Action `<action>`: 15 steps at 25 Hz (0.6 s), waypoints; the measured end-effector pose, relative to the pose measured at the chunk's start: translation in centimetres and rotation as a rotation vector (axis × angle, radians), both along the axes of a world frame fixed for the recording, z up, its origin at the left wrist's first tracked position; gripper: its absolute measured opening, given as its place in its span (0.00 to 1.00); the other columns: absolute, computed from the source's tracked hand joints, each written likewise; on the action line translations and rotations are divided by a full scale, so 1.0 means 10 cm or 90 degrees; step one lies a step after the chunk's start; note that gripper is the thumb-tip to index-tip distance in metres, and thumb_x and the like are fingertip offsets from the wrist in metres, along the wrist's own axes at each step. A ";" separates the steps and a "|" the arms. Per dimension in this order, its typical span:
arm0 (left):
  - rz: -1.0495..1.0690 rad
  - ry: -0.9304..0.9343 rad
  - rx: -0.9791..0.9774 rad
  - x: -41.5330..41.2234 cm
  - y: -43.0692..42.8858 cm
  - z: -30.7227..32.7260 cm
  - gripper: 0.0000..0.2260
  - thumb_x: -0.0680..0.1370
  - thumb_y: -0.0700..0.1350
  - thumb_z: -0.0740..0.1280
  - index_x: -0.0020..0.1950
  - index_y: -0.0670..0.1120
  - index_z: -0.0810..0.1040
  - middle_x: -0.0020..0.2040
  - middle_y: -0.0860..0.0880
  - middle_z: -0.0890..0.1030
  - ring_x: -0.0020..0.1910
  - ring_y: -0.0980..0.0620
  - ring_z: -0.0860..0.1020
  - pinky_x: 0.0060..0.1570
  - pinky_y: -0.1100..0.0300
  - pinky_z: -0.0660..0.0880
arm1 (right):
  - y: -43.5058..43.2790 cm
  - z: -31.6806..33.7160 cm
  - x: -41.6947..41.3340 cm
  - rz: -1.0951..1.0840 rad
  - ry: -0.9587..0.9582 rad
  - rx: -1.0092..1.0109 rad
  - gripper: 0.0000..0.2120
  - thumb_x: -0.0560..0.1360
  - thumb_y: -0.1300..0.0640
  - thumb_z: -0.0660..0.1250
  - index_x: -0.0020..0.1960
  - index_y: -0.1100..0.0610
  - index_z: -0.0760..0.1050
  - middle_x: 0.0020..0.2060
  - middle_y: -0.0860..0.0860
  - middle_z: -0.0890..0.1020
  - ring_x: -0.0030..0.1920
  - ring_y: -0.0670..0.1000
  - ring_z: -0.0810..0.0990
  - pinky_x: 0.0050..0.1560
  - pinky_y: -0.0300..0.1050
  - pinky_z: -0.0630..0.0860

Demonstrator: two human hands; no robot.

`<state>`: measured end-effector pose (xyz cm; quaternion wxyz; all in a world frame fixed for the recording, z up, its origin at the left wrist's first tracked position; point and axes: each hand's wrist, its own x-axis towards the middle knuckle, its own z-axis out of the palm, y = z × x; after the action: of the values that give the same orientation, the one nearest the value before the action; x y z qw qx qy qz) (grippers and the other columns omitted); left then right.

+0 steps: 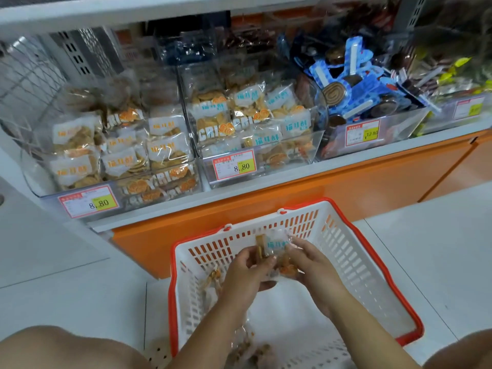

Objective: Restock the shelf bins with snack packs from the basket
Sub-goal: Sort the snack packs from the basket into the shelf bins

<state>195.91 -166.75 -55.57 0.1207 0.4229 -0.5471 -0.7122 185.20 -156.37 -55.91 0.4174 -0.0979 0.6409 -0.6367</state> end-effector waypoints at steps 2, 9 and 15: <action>-0.025 0.020 -0.086 -0.08 -0.05 0.30 0.12 0.76 0.47 0.72 0.57 0.57 0.76 0.55 0.55 0.81 0.49 0.53 0.83 0.43 0.59 0.82 | -0.04 0.18 -0.02 -0.010 0.039 -0.017 0.13 0.77 0.59 0.68 0.61 0.52 0.77 0.49 0.52 0.86 0.50 0.52 0.85 0.50 0.48 0.81; -0.107 0.068 -0.425 -0.22 -0.45 1.43 0.08 0.79 0.54 0.66 0.57 0.61 0.73 0.52 0.63 0.79 0.48 0.69 0.78 0.46 0.70 0.77 | -0.38 1.27 -0.36 -0.006 0.210 -0.106 0.19 0.67 0.56 0.73 0.57 0.57 0.78 0.44 0.60 0.85 0.47 0.56 0.85 0.55 0.53 0.76; -0.004 -0.160 -0.890 -0.21 -1.30 1.79 0.25 0.82 0.56 0.56 0.78 0.56 0.56 0.77 0.59 0.57 0.75 0.59 0.57 0.73 0.58 0.56 | -1.03 1.99 -1.14 -0.161 0.504 -0.026 0.18 0.72 0.50 0.74 0.56 0.51 0.70 0.45 0.49 0.81 0.48 0.50 0.82 0.44 0.44 0.74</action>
<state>193.78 -179.76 -37.63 0.2977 0.3238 -0.8870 -0.1407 173.81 -166.64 -36.01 0.0552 -0.2637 0.7459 -0.6091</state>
